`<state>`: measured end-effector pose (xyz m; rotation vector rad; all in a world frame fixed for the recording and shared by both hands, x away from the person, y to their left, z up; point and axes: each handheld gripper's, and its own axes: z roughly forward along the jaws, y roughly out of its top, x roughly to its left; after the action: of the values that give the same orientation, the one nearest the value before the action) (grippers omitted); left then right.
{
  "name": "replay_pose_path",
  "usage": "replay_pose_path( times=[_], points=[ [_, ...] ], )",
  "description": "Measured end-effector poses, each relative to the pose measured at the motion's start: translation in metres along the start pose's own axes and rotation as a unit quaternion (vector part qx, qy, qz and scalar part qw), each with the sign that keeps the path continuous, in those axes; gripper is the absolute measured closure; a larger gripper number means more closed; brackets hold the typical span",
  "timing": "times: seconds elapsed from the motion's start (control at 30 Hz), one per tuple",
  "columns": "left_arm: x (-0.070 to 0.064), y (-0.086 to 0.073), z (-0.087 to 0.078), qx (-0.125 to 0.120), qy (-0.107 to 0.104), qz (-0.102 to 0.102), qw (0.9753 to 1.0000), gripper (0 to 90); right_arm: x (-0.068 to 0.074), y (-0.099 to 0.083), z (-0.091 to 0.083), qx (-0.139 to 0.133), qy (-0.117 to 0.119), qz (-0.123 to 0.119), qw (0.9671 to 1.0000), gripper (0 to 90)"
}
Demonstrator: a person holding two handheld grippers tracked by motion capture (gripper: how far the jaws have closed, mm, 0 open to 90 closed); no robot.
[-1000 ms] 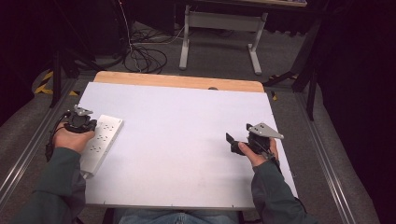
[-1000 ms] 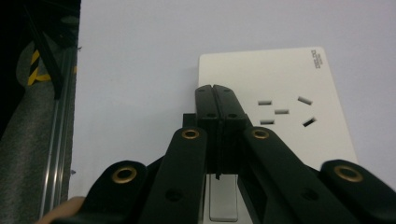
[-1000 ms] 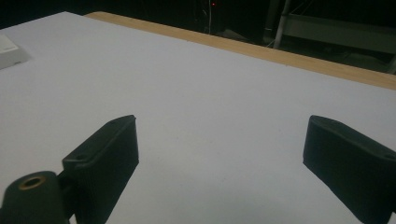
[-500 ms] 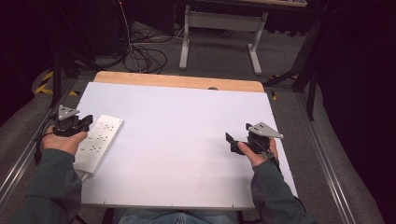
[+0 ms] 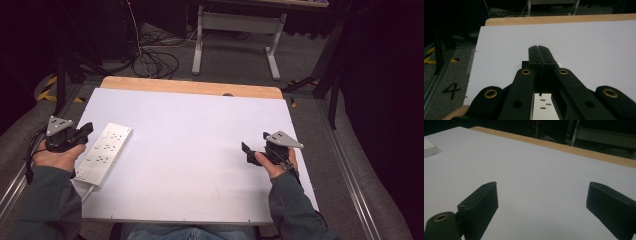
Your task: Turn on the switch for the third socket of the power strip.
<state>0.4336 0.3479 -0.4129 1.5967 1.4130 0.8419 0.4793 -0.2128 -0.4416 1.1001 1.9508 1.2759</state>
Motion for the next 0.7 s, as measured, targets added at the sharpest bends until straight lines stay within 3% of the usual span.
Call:
replay_pose_path(
  times=[0.4, 0.7],
  points=[
    [0.001, -0.005, -0.016, -0.017, -0.004, -0.012, 0.9998, 90.0, 0.000, 0.000, -0.001, -0.001, 0.000, -0.001, 1.0000, 10.9],
    [0.001, -0.006, -0.022, -0.029, -0.009, -0.008, 0.9995, 90.0, 0.000, 0.000, -0.001, -0.001, -0.001, -0.001, 1.0000, 10.9]
  ],
)
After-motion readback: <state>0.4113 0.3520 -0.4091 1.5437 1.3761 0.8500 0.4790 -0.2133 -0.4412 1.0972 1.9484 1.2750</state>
